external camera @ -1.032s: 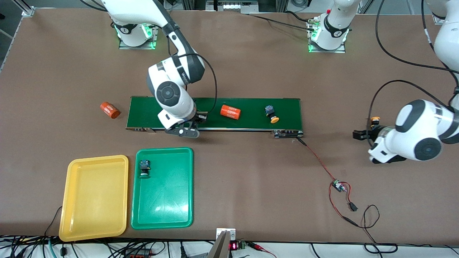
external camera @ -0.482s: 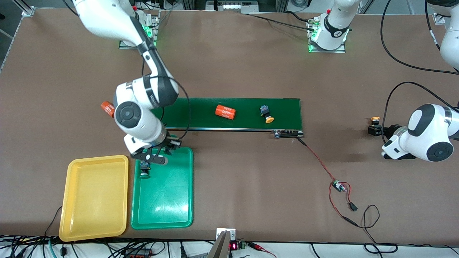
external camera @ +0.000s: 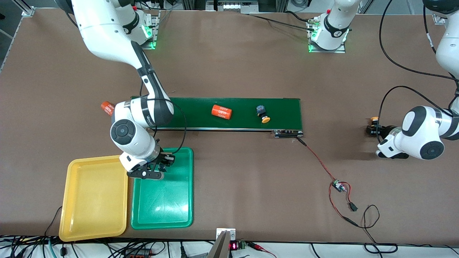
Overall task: Sort buttons by color to trays
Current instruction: 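Release the blue button in the green tray with the right gripper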
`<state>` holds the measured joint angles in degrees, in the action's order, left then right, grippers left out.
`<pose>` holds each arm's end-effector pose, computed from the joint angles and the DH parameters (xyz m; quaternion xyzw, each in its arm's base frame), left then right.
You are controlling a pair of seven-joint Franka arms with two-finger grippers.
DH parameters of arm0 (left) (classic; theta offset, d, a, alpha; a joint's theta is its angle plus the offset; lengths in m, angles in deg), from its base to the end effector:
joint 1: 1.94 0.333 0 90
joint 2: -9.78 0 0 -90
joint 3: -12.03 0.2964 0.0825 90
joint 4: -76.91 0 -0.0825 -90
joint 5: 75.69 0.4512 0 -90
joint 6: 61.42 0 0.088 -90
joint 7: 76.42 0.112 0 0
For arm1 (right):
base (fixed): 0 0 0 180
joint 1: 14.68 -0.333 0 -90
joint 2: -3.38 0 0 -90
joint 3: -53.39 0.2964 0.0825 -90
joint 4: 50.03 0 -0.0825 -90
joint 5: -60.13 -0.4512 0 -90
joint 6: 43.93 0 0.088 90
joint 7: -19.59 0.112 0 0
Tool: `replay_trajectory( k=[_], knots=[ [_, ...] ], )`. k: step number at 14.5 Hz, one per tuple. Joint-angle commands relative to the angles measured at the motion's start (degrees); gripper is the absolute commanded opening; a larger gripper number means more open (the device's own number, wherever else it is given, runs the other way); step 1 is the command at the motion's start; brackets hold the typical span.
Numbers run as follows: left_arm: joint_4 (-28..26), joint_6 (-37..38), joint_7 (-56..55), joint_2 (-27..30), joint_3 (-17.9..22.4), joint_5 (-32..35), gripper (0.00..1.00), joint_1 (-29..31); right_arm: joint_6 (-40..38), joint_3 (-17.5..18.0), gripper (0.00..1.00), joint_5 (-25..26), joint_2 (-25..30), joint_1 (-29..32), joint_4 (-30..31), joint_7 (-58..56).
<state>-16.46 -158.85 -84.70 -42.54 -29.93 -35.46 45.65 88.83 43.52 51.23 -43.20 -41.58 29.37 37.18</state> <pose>0.6347 0.1364 0.0905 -0.9630 0.0150 0.2677 0.0263 0.7448 0.2562 0.1845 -0.9976 0.0233 -0.0627 0.0193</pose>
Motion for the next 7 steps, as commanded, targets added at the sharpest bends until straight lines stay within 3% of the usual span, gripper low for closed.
replay_trajectory(
  k=[1, 3, 4, 5, 6, 7],
  knots=[
    [-0.8, 0.6, 1.3, 1.1, 0.1, 0.4, 0.31, -0.3, 5.1, 0.7, 0.02, 0.8, -5.0, 1.0, -3.4, -2.5],
    [-0.1, 2.9, 1.2, 1.6, -0.6, -0.1, 0.26, -0.8, 5.4, 0.7, 0.03, 0.8, -6.6, 1.1, -4.6, -4.7],
    [0.4, 4.4, 0.9, 2.2, -1.7, -0.6, 0.26, -0.9, 5.4, 0.7, 0.13, 0.7, -6.8, 1.2, -4.6, -5.2],
    [1.1, 6.0, 0.4, 2.5, -4.1, -0.9, 0.26, -0.9, 5.3, 0.7, 0.74, 0.5, -6.8, 1.2, -4.6, -4.8],
    [2.4, 8.0, 0.0, 2.5, -6.6, -1.7, 0.26, -0.8, 5.0, 0.7, 1.0, 0.6, -6.5, 1.2, -4.6, -4.9],
    [3.5, 10.4, -0.1, 2.5, -9.0, -3.3, 0.26, -0.9, 4.8, 0.6, 1.0, 0.6, -6.1, 1.2, -4.6, -4.9]
  ],
)
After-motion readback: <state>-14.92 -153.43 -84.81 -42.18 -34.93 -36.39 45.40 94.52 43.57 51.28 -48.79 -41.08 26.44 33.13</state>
